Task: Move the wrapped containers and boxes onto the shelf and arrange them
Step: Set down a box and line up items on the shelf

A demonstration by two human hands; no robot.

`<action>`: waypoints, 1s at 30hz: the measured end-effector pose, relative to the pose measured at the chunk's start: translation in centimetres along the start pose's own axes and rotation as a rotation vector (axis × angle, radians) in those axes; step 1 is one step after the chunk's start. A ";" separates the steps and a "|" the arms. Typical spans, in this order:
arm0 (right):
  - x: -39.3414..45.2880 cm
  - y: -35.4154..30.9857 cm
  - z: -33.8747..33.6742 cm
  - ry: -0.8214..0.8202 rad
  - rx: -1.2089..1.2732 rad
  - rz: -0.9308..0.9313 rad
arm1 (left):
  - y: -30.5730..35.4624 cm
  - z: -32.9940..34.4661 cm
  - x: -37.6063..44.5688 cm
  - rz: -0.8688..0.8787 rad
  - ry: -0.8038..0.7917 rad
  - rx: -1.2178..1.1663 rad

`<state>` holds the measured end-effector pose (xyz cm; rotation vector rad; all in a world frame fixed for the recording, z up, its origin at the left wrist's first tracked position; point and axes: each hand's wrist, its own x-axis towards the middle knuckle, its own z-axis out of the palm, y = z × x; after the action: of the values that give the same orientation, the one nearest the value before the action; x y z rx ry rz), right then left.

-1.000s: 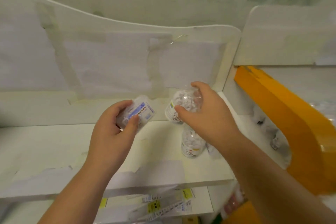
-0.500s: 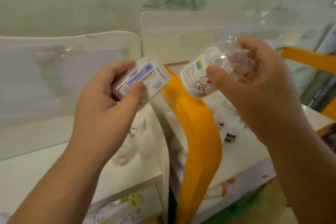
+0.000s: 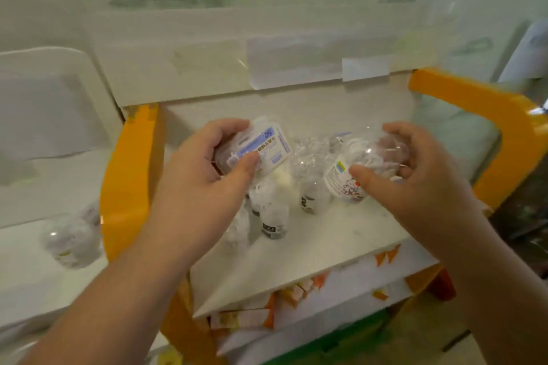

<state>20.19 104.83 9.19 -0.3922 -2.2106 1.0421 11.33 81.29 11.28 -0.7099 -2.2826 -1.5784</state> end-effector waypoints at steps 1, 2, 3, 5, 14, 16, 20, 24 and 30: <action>0.6 1.5 -0.8 -0.042 -0.018 0.000 | 0.1 1.6 -0.2 -0.019 0.000 0.024; 1.1 3.1 -1.5 -0.084 -0.031 0.004 | 0.1 3.1 -0.4 -0.033 -0.004 0.048; 1.6 4.6 -2.0 -0.126 -0.046 0.014 | 0.1 4.6 -0.5 -0.048 -0.013 0.075; 2.4 7.6 -2.5 -0.199 -0.101 0.046 | -0.2 6.9 -0.7 -0.086 -0.039 0.119; 5.6 15.8 1.6 -0.339 -0.172 0.046 | -2.2 11.7 -0.4 -0.243 -0.054 0.152; 6.5 16.4 2.5 -0.347 -0.180 0.036 | -2.6 12.2 -0.1 -0.274 -0.051 0.105; 8.0 17.1 4.1 -0.373 -0.215 0.039 | -3.6 12.4 1.1 -0.314 -0.047 -0.005; 8.7 17.7 5.1 -0.351 -0.207 0.072 | -4.6 12.7 2.6 -0.304 -0.075 -0.053; 8.1 19.1 4.7 -0.348 -0.136 0.076 | -5.1 13.8 5.0 -0.322 -0.189 -0.211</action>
<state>10.91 118.52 -4.20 -0.3798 -2.6044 1.0678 5.03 93.86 4.62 -0.5828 -2.4899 -1.9985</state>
